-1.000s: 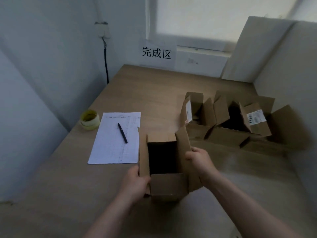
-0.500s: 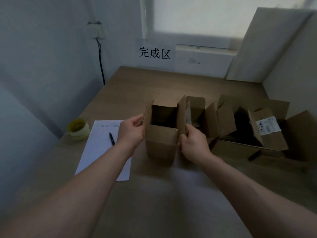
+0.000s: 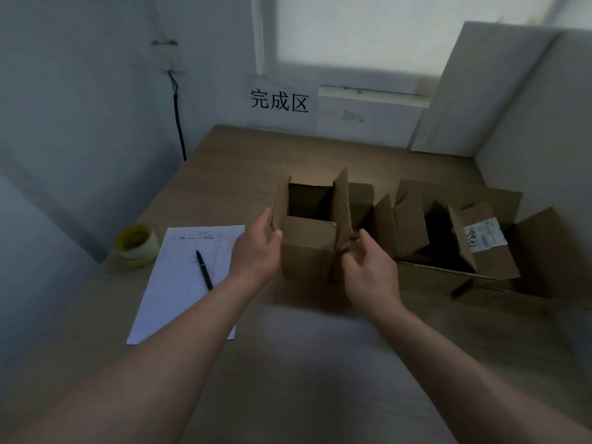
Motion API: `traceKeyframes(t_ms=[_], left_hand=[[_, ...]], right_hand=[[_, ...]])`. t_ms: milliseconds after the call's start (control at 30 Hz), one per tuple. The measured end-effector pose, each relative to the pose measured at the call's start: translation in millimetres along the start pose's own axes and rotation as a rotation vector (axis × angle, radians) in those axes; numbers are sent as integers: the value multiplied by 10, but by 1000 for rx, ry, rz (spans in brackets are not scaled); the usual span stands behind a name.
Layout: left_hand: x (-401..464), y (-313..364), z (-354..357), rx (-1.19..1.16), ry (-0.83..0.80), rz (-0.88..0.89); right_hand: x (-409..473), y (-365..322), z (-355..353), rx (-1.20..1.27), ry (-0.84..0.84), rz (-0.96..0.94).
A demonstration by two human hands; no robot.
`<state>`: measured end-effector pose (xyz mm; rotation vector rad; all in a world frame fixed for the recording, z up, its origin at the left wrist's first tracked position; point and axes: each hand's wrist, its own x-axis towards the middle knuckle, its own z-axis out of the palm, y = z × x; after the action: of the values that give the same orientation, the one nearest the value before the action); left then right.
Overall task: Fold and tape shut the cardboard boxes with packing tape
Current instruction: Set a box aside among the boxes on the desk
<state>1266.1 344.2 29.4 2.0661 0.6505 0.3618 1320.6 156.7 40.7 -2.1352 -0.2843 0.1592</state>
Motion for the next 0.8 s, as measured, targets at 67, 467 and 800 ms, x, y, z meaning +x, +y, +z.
traceKeyframes(t_ms=[67,467,800], left_hand=[[-244,-76,-45,69,4,35],[-1628,-190,-633,397,-1,264],[-3106,-403,-1294,823,183,111]], right_hand=[[-232,2,-36,20,-21,-30],[-1330,-362,-20,-380,-195,-234],[-2251,-597,409,-422,-400,-631]])
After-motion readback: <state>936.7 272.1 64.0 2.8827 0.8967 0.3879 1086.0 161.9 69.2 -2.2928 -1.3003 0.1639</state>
